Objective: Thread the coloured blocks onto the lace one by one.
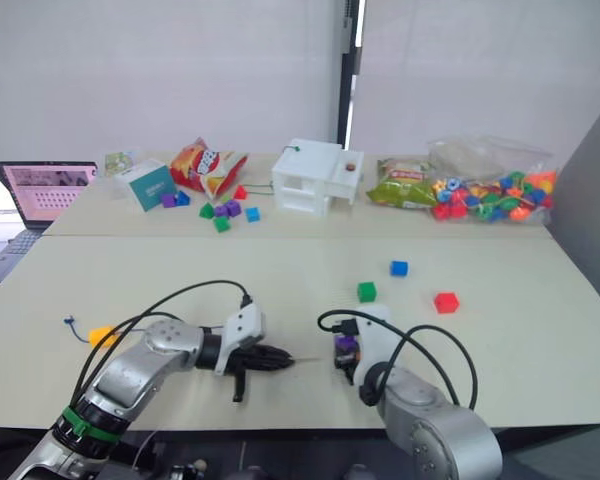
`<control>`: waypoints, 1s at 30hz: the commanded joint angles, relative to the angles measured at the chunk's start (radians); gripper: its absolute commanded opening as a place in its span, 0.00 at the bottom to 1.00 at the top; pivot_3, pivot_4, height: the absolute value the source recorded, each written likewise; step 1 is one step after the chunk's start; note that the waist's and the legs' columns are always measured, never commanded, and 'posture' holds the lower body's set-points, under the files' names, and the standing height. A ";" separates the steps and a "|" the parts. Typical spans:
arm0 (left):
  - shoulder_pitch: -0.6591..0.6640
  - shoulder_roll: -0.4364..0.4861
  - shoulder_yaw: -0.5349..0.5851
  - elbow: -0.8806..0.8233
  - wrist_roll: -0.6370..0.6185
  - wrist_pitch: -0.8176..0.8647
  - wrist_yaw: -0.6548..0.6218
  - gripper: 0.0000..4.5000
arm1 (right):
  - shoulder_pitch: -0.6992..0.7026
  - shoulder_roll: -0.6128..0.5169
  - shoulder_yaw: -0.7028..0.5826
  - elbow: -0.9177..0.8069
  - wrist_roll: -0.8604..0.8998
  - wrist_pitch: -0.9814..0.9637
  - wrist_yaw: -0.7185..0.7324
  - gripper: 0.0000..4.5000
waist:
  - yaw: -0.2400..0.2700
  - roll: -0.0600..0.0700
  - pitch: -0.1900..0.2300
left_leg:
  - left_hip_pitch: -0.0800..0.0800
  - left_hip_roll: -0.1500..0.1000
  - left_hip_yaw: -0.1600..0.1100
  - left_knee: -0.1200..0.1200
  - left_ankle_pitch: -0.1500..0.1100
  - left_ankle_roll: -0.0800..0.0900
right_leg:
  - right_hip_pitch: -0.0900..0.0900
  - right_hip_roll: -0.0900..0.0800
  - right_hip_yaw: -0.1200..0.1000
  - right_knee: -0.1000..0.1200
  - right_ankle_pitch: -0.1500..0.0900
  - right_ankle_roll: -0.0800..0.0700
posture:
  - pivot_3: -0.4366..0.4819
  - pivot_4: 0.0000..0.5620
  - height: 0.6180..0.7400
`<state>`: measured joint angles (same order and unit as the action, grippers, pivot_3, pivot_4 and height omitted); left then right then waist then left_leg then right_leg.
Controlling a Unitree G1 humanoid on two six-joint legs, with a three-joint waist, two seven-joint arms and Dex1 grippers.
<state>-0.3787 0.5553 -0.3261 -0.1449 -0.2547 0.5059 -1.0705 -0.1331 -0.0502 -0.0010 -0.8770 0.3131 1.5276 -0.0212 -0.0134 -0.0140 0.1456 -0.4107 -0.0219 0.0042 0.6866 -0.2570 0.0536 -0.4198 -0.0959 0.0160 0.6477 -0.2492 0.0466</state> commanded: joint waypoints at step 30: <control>0.006 0.028 0.014 -0.268 -0.052 0.286 0.192 0.00 | -0.356 -0.726 0.356 0.891 -0.173 -1.352 1.257 0.57 | 0.018 -0.003 0.003 | 0.009 0.002 0.000 -0.003 -0.001 0.001 | 0.013 -0.002 -0.002 -0.008 0.000 0.000 | 0.48 0.27 1.00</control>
<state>-0.3649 0.5843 -0.3140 -0.3793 -0.3031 0.7880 -0.8884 -0.4763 -0.7738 0.3720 0.0070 0.1530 0.2147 1.2218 0.0047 -0.0175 0.1482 -0.4016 -0.0204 0.0044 0.6840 -0.2577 0.0544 -0.4063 -0.0977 0.0142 0.6401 -0.2495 0.0468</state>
